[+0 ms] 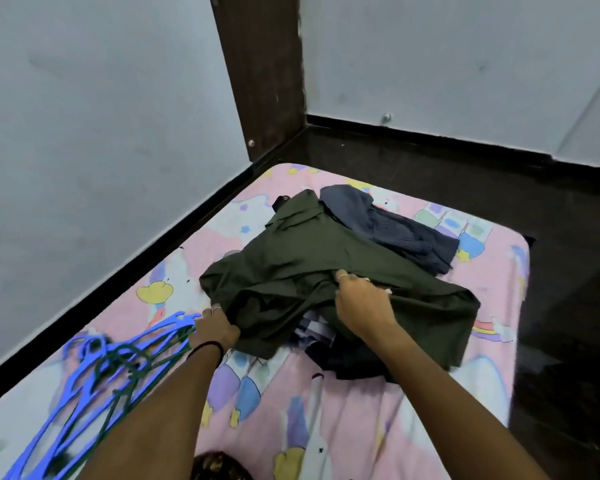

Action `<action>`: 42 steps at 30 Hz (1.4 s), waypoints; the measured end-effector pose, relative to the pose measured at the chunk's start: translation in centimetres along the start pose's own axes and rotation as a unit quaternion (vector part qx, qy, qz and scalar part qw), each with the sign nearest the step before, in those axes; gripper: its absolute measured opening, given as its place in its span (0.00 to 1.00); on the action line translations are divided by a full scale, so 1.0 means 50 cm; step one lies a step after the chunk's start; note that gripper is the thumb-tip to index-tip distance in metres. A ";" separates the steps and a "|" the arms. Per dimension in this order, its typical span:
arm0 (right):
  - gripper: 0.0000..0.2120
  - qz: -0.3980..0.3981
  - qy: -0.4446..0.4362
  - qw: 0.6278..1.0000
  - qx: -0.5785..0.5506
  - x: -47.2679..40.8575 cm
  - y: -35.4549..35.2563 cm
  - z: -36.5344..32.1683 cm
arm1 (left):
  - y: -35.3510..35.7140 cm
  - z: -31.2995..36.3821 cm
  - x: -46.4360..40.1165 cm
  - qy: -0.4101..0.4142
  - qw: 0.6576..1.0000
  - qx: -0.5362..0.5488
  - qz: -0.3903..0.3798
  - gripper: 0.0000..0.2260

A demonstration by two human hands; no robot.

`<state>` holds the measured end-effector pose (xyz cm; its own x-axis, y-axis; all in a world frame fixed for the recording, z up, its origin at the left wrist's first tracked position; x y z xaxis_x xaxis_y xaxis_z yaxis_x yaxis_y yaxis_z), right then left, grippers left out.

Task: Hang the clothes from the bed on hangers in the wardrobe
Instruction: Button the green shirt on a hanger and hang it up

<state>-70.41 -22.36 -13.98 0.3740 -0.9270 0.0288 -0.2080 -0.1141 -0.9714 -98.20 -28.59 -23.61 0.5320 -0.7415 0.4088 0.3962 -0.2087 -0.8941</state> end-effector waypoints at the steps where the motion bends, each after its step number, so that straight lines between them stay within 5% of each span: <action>1: 0.17 -0.002 -0.025 1.000 0.007 -0.028 0.047 -0.026 | 0.026 -0.021 -0.042 0.010 1.000 0.025 0.010 0.25; 5: 0.32 0.002 -0.157 0.987 0.044 -0.140 0.218 -0.135 | 0.138 -0.089 -0.170 0.059 0.996 0.045 0.042 0.19; 8: 0.38 -0.047 -0.124 0.980 0.149 -0.214 0.312 -0.203 | 0.174 -0.116 -0.212 0.102 0.992 0.013 0.078 0.15; 13: 0.17 -0.027 -0.050 0.975 0.214 -0.241 0.301 -0.260 | 0.170 -0.139 -0.227 0.185 0.972 0.052 0.137 0.11; 21: 0.11 0.127 0.029 0.991 0.029 -0.211 -0.050 -0.316 | -0.049 -0.065 -0.122 0.258 0.895 0.285 0.227 0.11; 26: 0.17 0.308 0.031 0.933 -0.184 -0.123 -0.313 -0.344 | -0.174 0.024 -0.056 0.275 0.869 0.382 0.154 0.11; 32: 0.21 0.448 0.080 0.888 -0.071 0.140 -0.615 -0.357 | -0.519 0.087 0.121 0.396 0.783 0.399 0.265 0.09; 35: 0.18 0.455 0.116 0.882 0.047 0.255 -0.704 -0.351 | -0.680 0.086 0.227 0.458 0.767 0.310 0.324 0.10; 38: 0.16 0.464 0.134 0.868 0.117 0.343 -0.763 -0.362 | -0.788 0.064 0.337 0.476 0.757 0.211 0.393 0.12; 42: 0.16 0.525 0.141 0.831 0.115 0.451 -0.846 -0.399 | -0.898 0.020 0.510 0.475 0.701 0.210 0.489 0.12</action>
<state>-71.22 -45.55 32.45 -0.1381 -0.5226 -0.8413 -0.0967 0.8525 -0.5137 -101.66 -37.51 27.13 0.0431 -0.5301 -0.8468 0.4817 0.7536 -0.4472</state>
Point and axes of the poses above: each hand's wrist, its own x-axis away from the middle knuckle, its own y-axis out of the palm, z = x × y, the point moved 4 cm from there along -x, towards the middle knuckle, and after that the axes turned 2 degrees about -z, right-handed, at the moved point
